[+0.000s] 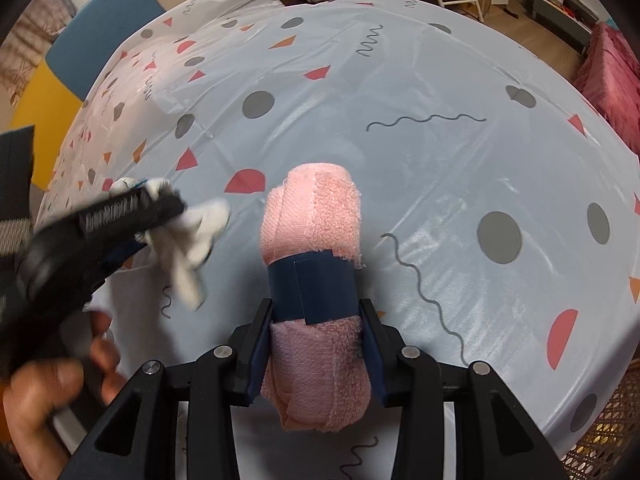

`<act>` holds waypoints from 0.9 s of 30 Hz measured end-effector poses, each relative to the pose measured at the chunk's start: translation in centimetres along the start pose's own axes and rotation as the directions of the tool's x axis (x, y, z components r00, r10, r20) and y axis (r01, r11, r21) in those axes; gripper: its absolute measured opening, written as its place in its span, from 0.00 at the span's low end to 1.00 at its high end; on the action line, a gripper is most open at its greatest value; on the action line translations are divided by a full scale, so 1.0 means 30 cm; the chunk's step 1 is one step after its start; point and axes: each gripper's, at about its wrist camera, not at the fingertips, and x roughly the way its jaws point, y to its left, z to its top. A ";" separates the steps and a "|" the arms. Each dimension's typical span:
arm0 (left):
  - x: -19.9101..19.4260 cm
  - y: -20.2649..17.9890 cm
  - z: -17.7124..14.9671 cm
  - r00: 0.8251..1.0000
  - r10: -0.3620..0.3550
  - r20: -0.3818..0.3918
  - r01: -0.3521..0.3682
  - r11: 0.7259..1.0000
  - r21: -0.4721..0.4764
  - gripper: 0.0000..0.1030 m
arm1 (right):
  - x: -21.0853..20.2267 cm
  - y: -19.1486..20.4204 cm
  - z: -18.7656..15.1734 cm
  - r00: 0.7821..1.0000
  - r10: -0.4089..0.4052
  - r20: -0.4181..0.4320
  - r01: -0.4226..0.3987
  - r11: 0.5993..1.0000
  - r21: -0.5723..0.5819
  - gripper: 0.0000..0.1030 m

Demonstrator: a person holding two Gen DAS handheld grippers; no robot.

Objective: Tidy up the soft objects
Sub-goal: 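Carry the white glove into the gold tray and open the left tool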

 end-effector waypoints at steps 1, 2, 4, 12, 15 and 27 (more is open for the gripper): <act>-0.012 0.007 -0.022 1.000 0.007 0.005 -0.007 1.000 0.016 0.36 | 0.002 0.004 0.001 1.000 -0.001 -0.001 0.001 1.000 -0.008 0.41; -0.023 0.012 -0.048 1.000 0.018 0.008 -0.018 0.999 0.034 0.36 | 0.006 0.011 0.002 1.000 -0.008 -0.001 0.008 1.000 -0.017 0.41; -0.045 0.034 -0.095 0.998 0.066 0.012 -0.067 0.996 0.058 0.36 | 0.011 0.017 0.001 1.000 -0.017 -0.002 0.017 0.999 -0.029 0.41; -0.215 0.082 -0.165 0.994 0.071 0.082 -0.079 0.992 0.102 0.33 | 0.026 0.055 -0.007 0.997 -0.071 0.015 0.072 0.993 -0.096 0.41; -0.347 0.096 -0.149 0.982 0.060 0.180 -0.081 0.990 0.114 0.33 | 0.028 0.070 -0.014 0.996 -0.087 0.025 0.089 0.988 -0.123 0.41; -0.741 0.436 -0.158 0.926 0.092 0.365 -0.063 0.994 -0.090 0.33 | 0.053 0.155 -0.056 0.985 -0.163 0.059 0.172 0.954 -0.244 0.41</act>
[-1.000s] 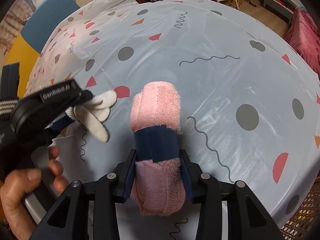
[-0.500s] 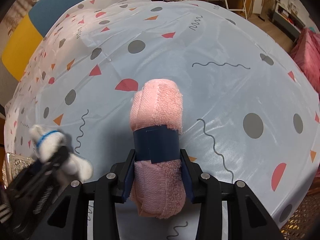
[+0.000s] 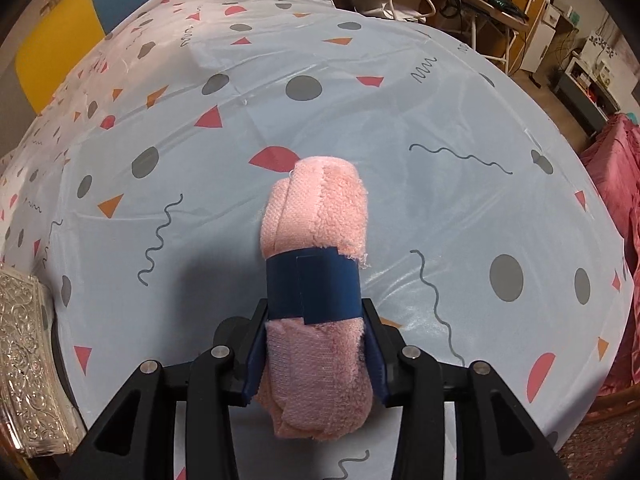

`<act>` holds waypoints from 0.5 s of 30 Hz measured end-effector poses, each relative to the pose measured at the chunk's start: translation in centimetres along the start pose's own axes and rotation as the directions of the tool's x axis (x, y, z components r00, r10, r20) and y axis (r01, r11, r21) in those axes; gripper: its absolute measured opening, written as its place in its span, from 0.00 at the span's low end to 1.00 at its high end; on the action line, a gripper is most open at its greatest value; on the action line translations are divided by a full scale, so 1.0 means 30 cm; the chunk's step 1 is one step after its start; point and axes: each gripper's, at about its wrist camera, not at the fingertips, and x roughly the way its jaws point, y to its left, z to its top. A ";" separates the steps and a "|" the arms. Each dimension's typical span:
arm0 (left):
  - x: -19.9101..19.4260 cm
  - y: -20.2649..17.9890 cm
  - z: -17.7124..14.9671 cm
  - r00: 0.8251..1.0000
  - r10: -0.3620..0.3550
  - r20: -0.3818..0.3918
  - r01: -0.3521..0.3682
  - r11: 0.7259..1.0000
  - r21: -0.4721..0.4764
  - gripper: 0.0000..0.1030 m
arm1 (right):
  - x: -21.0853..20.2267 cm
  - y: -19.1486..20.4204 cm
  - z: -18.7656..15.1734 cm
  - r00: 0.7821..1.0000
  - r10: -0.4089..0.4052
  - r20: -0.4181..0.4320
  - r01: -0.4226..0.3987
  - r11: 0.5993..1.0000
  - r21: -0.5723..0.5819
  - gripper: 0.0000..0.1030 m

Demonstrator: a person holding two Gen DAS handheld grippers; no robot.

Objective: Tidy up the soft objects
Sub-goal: 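Carry the white glove into the gold tray and open the left tool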

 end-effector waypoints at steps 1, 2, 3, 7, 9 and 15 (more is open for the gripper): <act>-0.021 0.027 -0.003 1.000 0.010 0.011 -0.010 1.000 -0.011 0.33 | 0.001 0.007 -0.001 1.000 -0.008 0.002 0.009 1.000 -0.011 0.41; -0.044 0.060 -0.005 1.000 0.015 0.021 -0.014 0.999 -0.029 0.33 | 0.001 0.011 0.000 1.000 -0.014 0.004 0.014 1.000 -0.018 0.41; -0.071 0.100 -0.011 0.999 0.015 0.031 -0.013 0.999 -0.051 0.33 | -0.001 0.012 0.002 1.000 -0.016 0.005 0.016 1.000 -0.020 0.41; -0.136 0.214 -0.043 0.997 0.043 0.059 -0.037 0.994 -0.103 0.33 | -0.008 0.011 0.000 1.000 -0.015 0.008 0.015 1.000 -0.019 0.42; -0.168 0.275 -0.069 0.996 0.055 0.067 -0.045 0.990 -0.132 0.33 | -0.009 0.011 -0.004 1.000 -0.021 0.011 0.021 0.999 -0.026 0.42; -0.251 0.424 -0.163 0.994 0.083 0.076 -0.067 0.980 -0.190 0.33 | -0.016 0.019 -0.023 0.999 -0.041 0.021 0.042 0.998 -0.055 0.42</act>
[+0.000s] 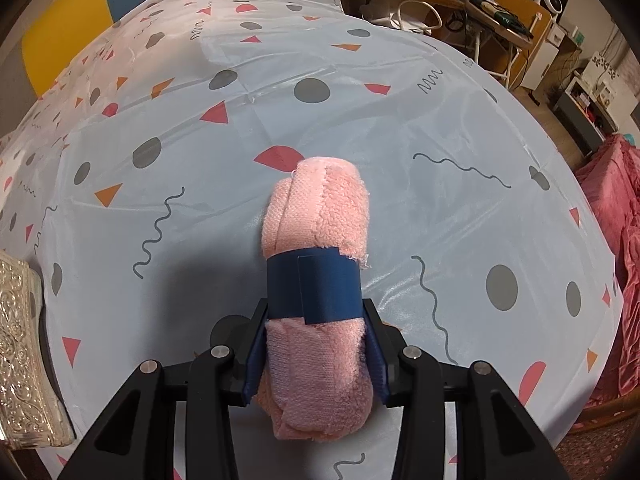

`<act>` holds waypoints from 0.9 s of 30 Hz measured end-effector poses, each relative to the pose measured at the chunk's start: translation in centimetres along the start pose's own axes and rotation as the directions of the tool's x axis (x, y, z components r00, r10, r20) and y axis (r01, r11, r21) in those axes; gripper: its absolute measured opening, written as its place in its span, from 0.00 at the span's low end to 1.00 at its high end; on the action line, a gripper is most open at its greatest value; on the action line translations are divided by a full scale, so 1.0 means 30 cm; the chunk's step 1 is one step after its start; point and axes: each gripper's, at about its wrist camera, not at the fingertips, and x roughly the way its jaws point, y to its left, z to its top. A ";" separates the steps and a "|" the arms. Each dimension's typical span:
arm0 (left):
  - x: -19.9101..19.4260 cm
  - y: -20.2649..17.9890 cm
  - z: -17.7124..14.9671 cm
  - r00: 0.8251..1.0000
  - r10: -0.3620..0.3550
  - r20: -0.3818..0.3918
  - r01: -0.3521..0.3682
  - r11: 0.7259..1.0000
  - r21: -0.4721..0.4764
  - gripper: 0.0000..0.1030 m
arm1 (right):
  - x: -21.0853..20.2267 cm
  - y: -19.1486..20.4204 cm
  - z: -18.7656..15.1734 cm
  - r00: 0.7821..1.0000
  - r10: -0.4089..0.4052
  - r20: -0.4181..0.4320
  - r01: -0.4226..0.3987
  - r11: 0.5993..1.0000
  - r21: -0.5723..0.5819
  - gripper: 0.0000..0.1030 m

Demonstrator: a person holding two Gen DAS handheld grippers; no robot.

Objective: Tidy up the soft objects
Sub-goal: 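Carry the white glove into the gold tray and open the left tool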

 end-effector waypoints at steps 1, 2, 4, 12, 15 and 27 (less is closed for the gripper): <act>-0.016 0.035 -0.012 1.000 0.005 0.001 -0.005 1.000 -0.012 0.33 | -0.001 0.003 -0.002 1.000 -0.003 0.001 0.003 1.000 -0.004 0.42; -0.027 0.059 -0.020 1.000 0.008 0.002 -0.008 1.000 -0.020 0.33 | -0.007 0.011 -0.008 1.000 -0.005 0.002 0.005 1.000 -0.005 0.42; -0.055 0.123 -0.040 1.000 0.022 0.006 -0.022 0.999 -0.045 0.33 | -0.006 0.013 -0.010 1.000 -0.008 0.002 0.008 1.000 -0.007 0.42; -0.172 0.415 -0.174 0.995 0.099 -0.016 -0.100 0.982 -0.158 0.33 | 0.007 0.013 -0.001 1.000 -0.021 0.006 0.021 1.000 -0.023 0.42; -0.222 0.528 -0.251 0.990 0.136 -0.031 -0.139 0.967 -0.213 0.33 | 0.011 0.018 -0.002 1.000 -0.029 0.009 0.029 0.999 -0.031 0.42; -0.236 0.699 -0.517 0.954 0.258 -0.153 -0.289 0.926 -0.243 0.34 | -0.003 0.063 -0.026 0.997 -0.070 0.032 0.073 0.994 -0.076 0.42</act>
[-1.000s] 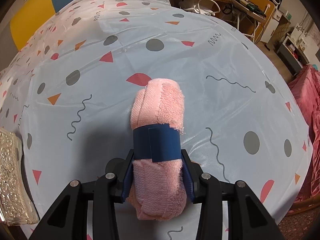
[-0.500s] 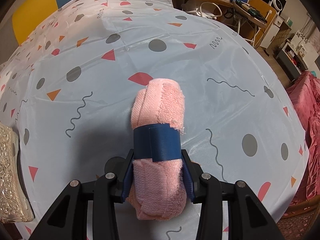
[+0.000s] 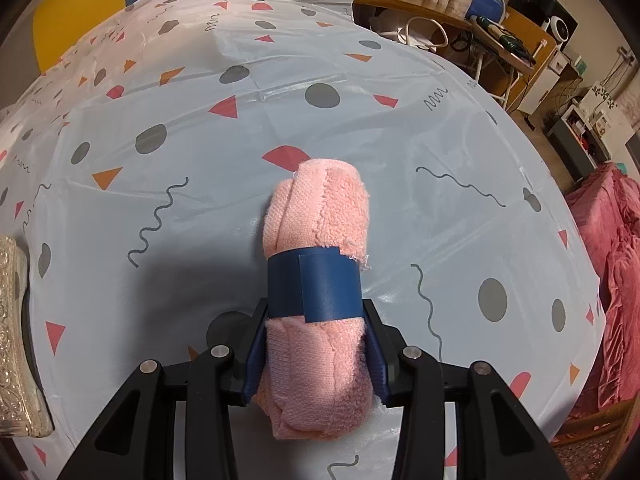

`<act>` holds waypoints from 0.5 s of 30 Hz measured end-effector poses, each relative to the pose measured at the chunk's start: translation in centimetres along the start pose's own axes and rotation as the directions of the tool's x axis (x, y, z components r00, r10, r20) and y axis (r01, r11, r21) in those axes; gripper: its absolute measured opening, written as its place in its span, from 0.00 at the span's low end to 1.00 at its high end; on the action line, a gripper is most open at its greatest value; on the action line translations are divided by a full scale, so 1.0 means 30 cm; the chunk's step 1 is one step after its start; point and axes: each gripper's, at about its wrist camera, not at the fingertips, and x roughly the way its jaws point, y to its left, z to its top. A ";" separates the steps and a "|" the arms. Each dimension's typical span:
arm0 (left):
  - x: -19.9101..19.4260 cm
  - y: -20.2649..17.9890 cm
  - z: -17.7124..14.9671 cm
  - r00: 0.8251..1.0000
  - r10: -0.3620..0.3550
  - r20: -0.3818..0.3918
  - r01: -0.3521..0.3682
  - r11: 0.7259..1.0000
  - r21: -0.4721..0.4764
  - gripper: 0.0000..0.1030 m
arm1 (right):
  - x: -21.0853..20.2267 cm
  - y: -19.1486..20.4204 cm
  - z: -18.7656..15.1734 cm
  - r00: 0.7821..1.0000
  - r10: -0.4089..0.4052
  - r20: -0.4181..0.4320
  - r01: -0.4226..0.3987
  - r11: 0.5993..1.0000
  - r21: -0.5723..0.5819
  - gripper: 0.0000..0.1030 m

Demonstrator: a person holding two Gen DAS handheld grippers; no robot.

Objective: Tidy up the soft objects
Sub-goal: 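Carry the white glove into the gold tray and open the left tool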

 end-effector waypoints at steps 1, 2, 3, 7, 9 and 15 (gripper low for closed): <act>0.015 -0.002 -0.008 1.000 0.013 -0.005 -0.013 1.000 0.012 0.34 | -0.003 0.004 -0.002 1.000 -0.003 0.002 0.003 1.000 -0.004 0.42; 0.027 -0.005 -0.011 1.000 0.020 -0.010 -0.020 1.000 0.020 0.36 | -0.005 0.008 -0.005 1.000 -0.008 0.004 0.008 1.000 -0.008 0.42; 0.053 -0.003 -0.018 0.999 0.038 -0.022 -0.038 0.999 0.021 0.37 | -0.007 0.010 -0.006 1.000 -0.011 0.006 0.011 1.000 -0.012 0.42; 0.108 0.012 -0.019 0.997 0.062 -0.045 -0.061 0.998 0.018 0.41 | -0.015 0.027 -0.016 1.000 -0.028 0.013 0.028 0.999 -0.030 0.42; 0.116 0.016 -0.017 0.997 0.054 -0.049 -0.054 0.998 0.013 0.49 | -0.021 0.036 -0.021 0.999 -0.033 0.016 0.034 0.999 -0.035 0.42; 0.061 0.023 0.000 0.991 0.124 0.046 -0.125 0.992 0.015 0.71 | -0.026 0.042 -0.023 0.999 -0.042 0.021 0.043 0.998 -0.045 0.42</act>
